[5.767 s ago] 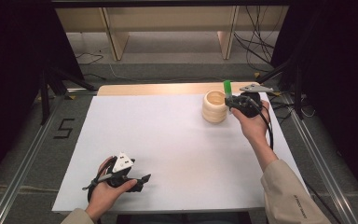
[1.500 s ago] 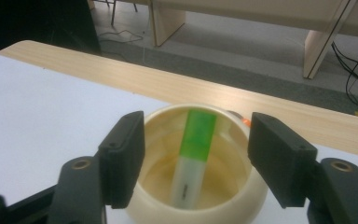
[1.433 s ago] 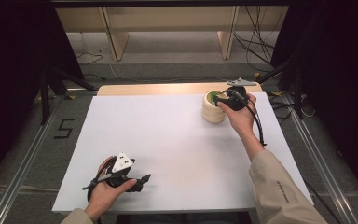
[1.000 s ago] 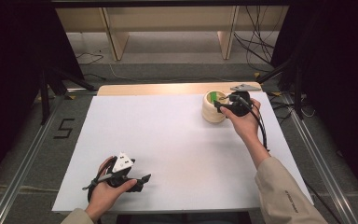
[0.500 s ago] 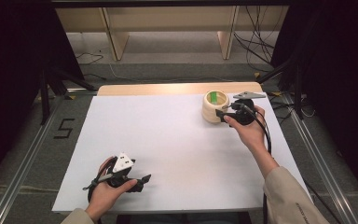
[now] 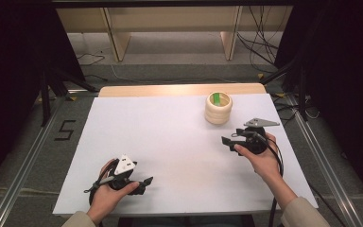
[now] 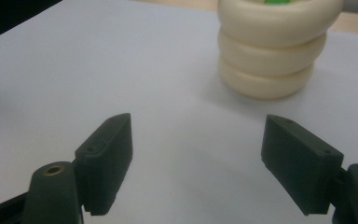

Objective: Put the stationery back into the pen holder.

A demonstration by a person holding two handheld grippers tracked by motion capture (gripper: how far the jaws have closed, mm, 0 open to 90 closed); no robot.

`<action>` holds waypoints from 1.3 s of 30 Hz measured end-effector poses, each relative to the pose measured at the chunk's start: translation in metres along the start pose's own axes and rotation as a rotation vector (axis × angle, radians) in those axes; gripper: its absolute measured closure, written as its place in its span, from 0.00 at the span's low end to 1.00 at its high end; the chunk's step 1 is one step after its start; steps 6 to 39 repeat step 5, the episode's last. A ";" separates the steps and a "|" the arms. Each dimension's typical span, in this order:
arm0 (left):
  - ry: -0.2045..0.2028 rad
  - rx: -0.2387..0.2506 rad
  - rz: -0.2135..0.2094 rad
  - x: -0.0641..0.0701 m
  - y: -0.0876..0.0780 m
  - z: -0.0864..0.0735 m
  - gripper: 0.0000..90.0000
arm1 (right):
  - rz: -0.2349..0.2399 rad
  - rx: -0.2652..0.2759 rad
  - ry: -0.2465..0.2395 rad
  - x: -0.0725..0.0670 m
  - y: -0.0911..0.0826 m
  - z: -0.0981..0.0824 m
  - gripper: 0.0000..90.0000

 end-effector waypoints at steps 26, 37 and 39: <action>-0.016 0.010 -0.013 0.002 0.001 0.002 0.18 | 0.035 -0.027 -0.005 -0.008 -0.010 -0.024 0.27; -0.016 0.010 -0.013 0.002 0.001 0.002 0.18 | 0.035 -0.027 -0.005 -0.008 -0.010 -0.024 0.27; -0.016 0.010 -0.013 0.002 0.001 0.002 0.18 | 0.035 -0.027 -0.005 -0.008 -0.010 -0.024 0.27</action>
Point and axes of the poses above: each handheld gripper's, and its own axes: y roughly forward along the jaws, z roughly out of its top, x roughly to its right, the point moved 9 cm from there along y, roughly forward along the jaws, and after that the axes turned 9 degrees about y, right-handed, at the moved point
